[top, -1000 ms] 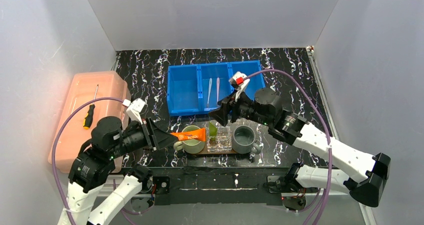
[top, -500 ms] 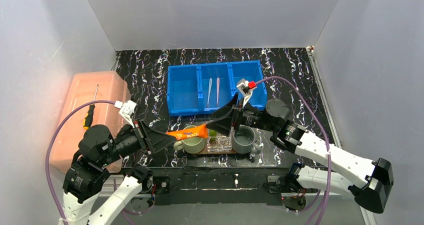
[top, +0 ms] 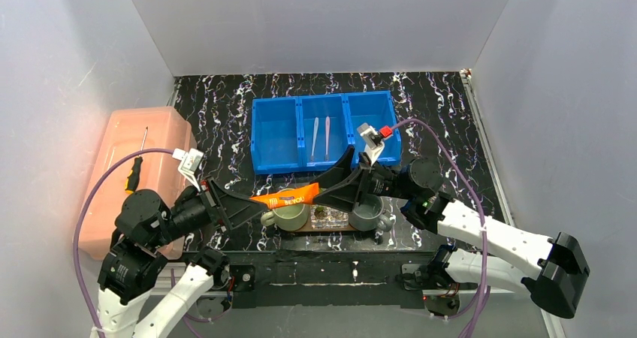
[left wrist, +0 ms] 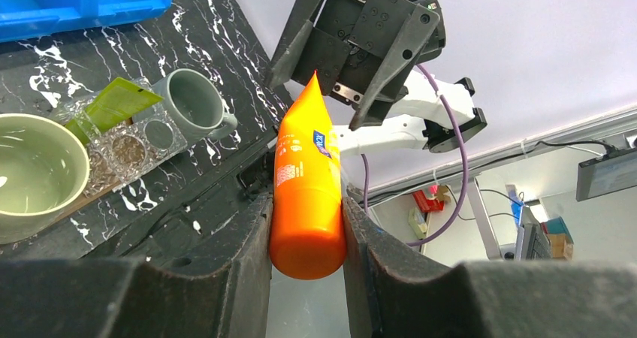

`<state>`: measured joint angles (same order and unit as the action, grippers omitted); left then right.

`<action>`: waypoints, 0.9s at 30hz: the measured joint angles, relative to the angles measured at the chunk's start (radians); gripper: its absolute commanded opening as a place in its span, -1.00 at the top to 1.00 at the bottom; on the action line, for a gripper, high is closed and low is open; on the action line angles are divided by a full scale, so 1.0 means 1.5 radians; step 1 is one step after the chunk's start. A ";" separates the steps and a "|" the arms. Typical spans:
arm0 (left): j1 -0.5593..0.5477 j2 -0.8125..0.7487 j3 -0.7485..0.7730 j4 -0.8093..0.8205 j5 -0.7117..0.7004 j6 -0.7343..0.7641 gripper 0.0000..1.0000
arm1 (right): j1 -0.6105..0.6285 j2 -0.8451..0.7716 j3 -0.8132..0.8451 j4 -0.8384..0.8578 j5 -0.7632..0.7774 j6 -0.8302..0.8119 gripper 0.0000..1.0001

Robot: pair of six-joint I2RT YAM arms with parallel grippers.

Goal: Prepare toiletry sets of a toothbrush and toothpaste on the tray

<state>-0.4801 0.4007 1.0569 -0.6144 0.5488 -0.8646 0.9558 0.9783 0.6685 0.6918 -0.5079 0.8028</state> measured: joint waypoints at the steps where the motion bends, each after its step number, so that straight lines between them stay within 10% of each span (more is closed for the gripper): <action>1: 0.000 0.000 -0.005 0.007 0.003 -0.002 1.00 | 0.000 0.001 -0.001 0.013 -0.005 0.006 -0.41; 27: 0.000 0.003 -0.060 0.108 0.036 -0.012 1.00 | -0.002 0.020 -0.015 0.092 -0.048 0.060 0.57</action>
<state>-0.4805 0.4049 0.9672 -0.4530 0.6033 -0.8825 0.9527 1.0080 0.6460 0.8295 -0.5797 0.8932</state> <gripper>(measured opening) 0.310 0.288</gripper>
